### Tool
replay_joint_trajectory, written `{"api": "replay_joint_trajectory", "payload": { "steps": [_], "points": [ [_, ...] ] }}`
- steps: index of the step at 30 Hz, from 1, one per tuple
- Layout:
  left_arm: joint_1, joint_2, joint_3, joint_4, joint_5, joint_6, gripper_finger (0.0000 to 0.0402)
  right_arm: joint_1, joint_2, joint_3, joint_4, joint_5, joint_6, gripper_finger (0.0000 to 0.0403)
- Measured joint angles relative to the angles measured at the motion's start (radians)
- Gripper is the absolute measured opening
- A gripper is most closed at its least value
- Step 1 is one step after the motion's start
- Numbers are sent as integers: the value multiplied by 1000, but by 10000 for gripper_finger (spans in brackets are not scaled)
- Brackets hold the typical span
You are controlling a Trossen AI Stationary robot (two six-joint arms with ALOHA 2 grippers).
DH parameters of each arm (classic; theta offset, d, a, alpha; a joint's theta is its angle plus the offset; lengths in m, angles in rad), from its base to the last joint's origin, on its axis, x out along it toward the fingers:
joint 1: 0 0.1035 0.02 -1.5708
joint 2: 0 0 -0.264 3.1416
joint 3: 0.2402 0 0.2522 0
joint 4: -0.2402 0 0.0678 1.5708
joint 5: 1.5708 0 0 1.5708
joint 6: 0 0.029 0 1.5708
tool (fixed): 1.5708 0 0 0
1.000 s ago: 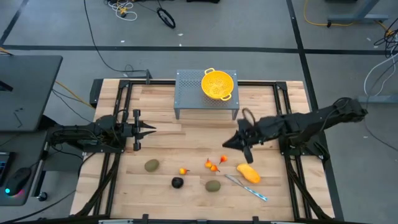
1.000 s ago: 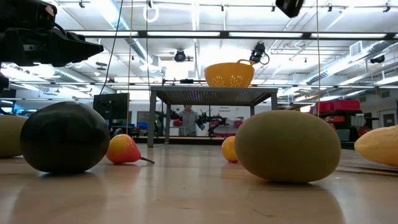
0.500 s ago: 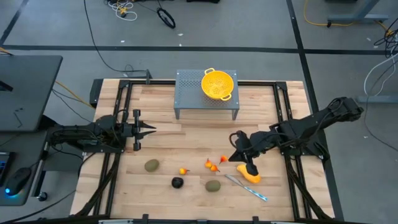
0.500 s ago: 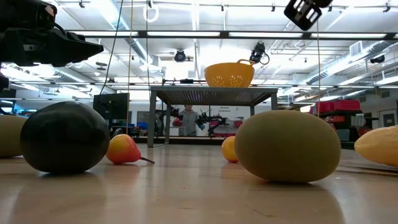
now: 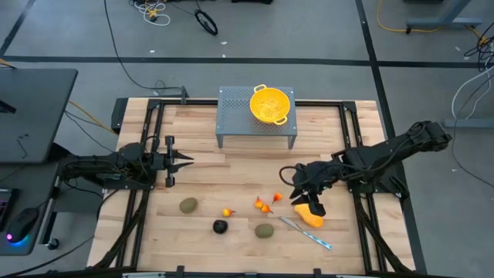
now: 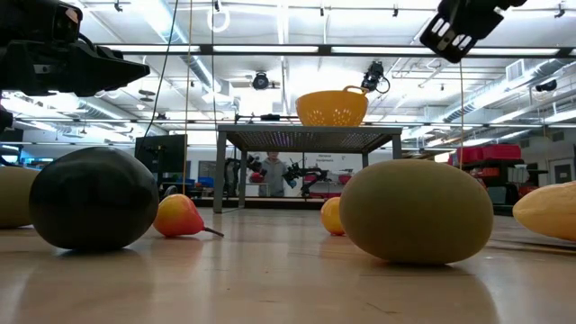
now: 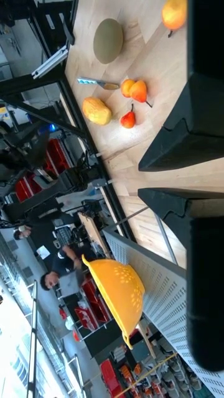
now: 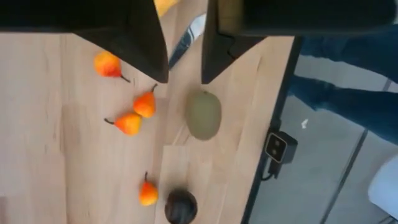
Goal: Pick & Place Fruit
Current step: Put the peach into the yellow strainer bowl on the shelf
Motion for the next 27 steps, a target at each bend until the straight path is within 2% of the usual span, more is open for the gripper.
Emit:
{"api": "replay_joint_trajectory", "payload": {
  "steps": [7, 14, 20, 27],
  "points": [
    [0, 0, 0, 0, 0, 0, 64, -2, 0, 0, 2, 52, -15, 170],
    [0, 0, 0, 0, 0, 0, 64, -2, 0, 0, -1, 87, -16, 209],
    [0, 0, 0, 0, 0, 0, 64, -2, 0, 0, -5, 86, -41, 227],
    [0, 0, 0, 0, 0, 0, 64, -3, 0, 4, -10, 75, -55, 230]
  ]
}}
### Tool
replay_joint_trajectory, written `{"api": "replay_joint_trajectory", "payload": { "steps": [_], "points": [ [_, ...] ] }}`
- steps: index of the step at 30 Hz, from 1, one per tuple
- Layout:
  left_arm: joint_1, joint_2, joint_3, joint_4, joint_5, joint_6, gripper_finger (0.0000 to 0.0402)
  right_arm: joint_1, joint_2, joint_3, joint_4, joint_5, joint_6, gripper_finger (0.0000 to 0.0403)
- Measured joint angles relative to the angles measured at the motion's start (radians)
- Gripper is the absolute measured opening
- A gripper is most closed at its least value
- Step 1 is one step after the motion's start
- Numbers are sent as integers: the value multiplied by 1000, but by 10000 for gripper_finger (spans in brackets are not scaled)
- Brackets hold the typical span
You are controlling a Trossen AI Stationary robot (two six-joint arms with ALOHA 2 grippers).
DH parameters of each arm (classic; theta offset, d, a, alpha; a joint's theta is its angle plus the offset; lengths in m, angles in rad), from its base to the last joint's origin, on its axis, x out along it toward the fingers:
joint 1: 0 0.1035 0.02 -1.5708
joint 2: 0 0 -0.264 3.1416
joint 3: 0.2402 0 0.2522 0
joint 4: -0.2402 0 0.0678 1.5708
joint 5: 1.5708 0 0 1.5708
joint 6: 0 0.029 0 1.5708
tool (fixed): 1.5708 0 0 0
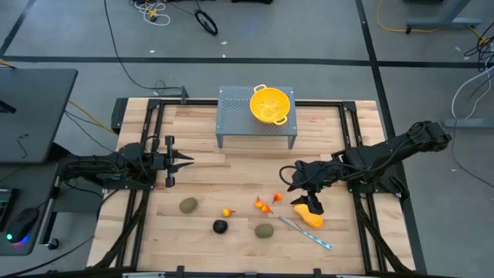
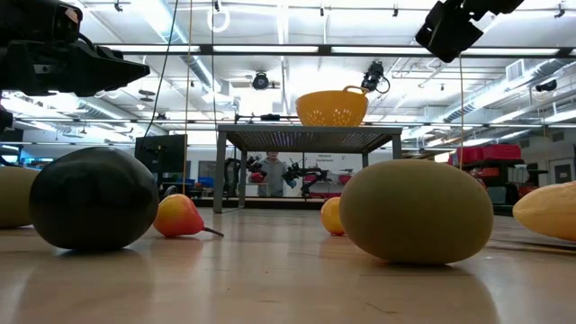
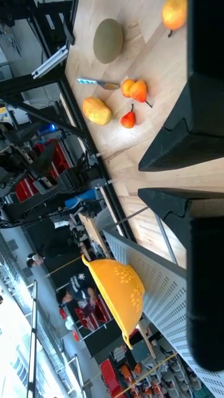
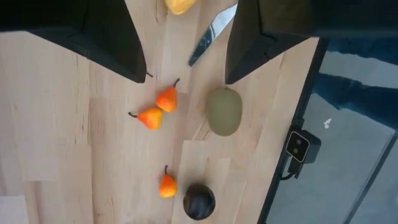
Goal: Pick & Place Fruit
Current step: Put the peach into the yellow strainer bowl on the shelf
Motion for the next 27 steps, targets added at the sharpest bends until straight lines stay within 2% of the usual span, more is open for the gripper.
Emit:
{"api": "replay_joint_trajectory", "payload": {
  "steps": [10, 19, 27],
  "points": [
    [0, 0, 0, 0, 0, 0, 64, -26, 36, 82, -62, 3, -68, 230],
    [0, 0, 0, 0, 0, 0, 64, -26, 175, 186, -108, 1, -172, 230],
    [0, 0, 0, 0, 0, 0, 64, -26, 291, 196, -110, -24, -268, 230]
  ]
}}
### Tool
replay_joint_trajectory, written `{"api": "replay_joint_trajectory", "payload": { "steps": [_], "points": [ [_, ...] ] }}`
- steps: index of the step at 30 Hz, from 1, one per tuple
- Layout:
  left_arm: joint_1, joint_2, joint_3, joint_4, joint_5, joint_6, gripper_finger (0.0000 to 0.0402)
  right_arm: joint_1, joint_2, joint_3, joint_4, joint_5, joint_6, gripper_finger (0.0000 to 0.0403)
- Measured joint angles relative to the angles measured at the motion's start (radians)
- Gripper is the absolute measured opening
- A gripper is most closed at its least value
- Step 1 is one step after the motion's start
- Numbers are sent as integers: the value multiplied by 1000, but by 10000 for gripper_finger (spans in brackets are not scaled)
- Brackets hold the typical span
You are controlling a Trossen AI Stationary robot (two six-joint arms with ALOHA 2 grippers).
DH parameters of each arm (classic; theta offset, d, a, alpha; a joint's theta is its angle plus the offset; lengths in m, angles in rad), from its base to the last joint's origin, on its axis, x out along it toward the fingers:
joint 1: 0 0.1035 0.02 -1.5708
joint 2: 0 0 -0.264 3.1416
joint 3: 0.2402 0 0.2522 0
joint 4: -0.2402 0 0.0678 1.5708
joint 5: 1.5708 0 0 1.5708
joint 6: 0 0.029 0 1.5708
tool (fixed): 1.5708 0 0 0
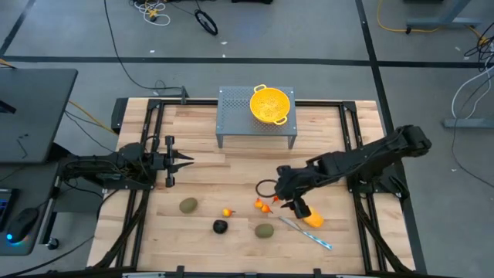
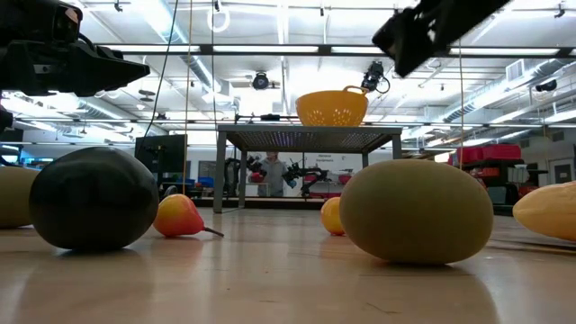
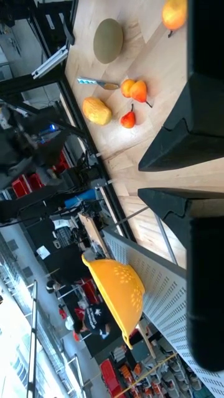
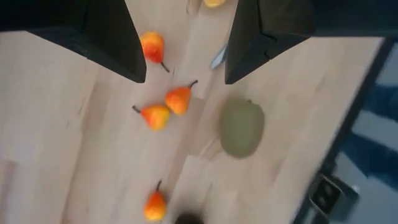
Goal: Pick & Place Fruit
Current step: Put the peach into the yellow strainer bowl on the shelf
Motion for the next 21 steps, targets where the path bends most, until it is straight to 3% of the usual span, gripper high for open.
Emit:
{"api": "replay_joint_trajectory", "payload": {
  "steps": [10, 21],
  "points": [
    [0, 0, 0, 0, 0, 0, 64, -11, 160, 0, 2, 0, -36, 230],
    [0, 0, 0, 0, 0, 0, 64, -17, 182, 0, 3, 50, -51, 258]
  ]
}}
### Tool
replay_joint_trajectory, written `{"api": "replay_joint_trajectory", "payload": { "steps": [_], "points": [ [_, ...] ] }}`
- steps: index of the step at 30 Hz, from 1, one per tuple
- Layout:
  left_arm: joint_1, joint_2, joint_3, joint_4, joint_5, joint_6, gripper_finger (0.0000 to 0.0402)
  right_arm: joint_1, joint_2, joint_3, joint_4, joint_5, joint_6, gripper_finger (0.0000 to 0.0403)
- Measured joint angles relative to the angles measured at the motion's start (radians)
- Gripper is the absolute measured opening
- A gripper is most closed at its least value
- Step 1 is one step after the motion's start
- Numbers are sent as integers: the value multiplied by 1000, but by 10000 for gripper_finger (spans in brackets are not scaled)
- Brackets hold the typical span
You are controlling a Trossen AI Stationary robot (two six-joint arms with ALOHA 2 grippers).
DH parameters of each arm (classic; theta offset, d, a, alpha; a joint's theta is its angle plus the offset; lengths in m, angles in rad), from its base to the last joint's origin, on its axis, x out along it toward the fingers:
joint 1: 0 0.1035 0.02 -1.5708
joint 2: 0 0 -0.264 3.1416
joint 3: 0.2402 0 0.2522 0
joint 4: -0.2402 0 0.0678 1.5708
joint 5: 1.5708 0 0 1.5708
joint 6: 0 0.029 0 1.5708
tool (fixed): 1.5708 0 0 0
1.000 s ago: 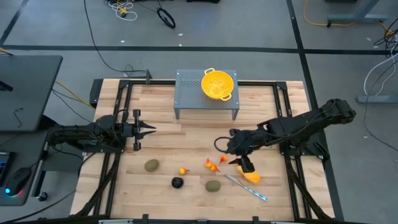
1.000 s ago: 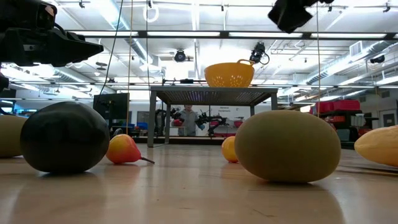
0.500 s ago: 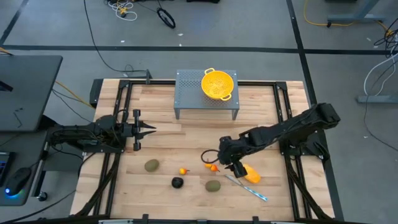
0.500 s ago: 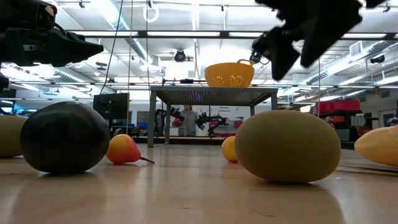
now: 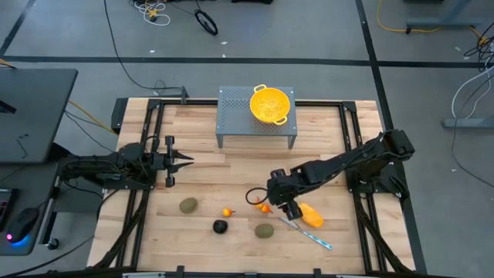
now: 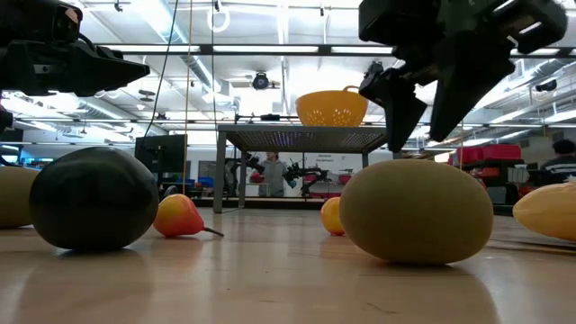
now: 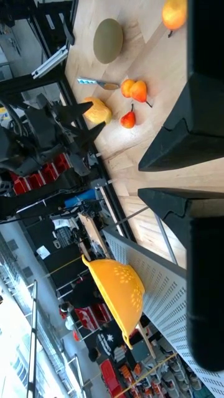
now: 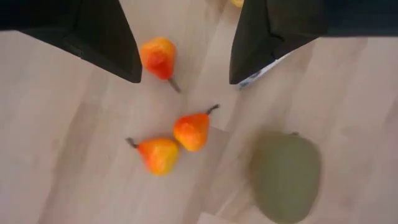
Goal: Pick & Place Fruit
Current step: Put the peach into the yellow strainer bowl on the shelf
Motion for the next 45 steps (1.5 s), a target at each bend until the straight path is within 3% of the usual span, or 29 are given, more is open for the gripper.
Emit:
{"api": "replay_joint_trajectory", "payload": {
  "steps": [6, 17, 45],
  "points": [
    [0, 0, 0, 0, 0, 0, 64, -15, 0, 0, 0, 3, -21, 279],
    [0, 0, 0, 1, 0, 0, 64, -68, 54, -5, -2, 3, -96, 279],
    [0, 0, 0, 5, 0, 0, 64, -65, 196, -6, 0, 27, -210, 279]
  ]
}}
